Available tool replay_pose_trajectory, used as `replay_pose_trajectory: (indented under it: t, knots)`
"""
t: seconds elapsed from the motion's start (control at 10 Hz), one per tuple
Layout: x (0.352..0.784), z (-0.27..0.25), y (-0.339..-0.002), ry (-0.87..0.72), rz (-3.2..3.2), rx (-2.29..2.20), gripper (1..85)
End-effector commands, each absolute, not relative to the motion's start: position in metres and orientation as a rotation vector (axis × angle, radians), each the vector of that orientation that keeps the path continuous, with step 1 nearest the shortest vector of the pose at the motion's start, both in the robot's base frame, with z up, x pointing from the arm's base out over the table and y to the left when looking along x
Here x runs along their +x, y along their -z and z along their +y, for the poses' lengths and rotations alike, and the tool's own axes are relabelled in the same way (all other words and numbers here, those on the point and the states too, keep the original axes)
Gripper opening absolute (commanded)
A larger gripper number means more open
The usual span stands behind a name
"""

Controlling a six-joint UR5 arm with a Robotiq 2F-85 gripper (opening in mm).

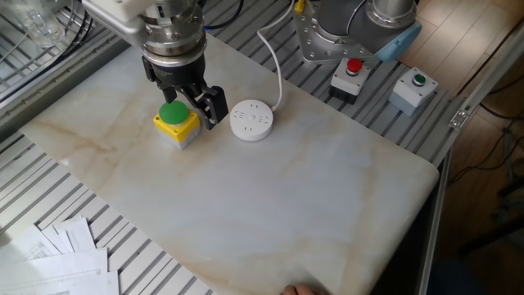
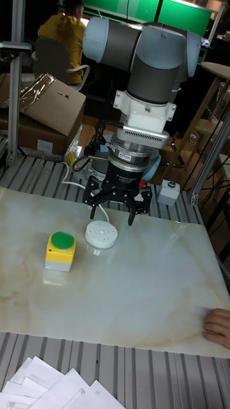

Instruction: Turn on the power strip by pressing the button

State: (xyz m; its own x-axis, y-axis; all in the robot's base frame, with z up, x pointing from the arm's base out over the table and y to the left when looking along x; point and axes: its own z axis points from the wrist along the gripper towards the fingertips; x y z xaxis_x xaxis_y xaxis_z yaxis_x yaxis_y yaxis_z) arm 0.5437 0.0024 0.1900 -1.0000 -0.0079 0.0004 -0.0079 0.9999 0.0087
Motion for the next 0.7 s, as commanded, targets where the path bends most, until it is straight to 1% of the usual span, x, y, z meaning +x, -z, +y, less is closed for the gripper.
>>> replay_pose_trajectory:
  t: [0.0,0.6]
  knots:
    - [0.5603,-0.0319,-0.1928,-0.213,-3.196,0.053,1.0]
    - [0.5595,-0.0335,-0.1929,-0.231,-3.189,0.070,1.0]
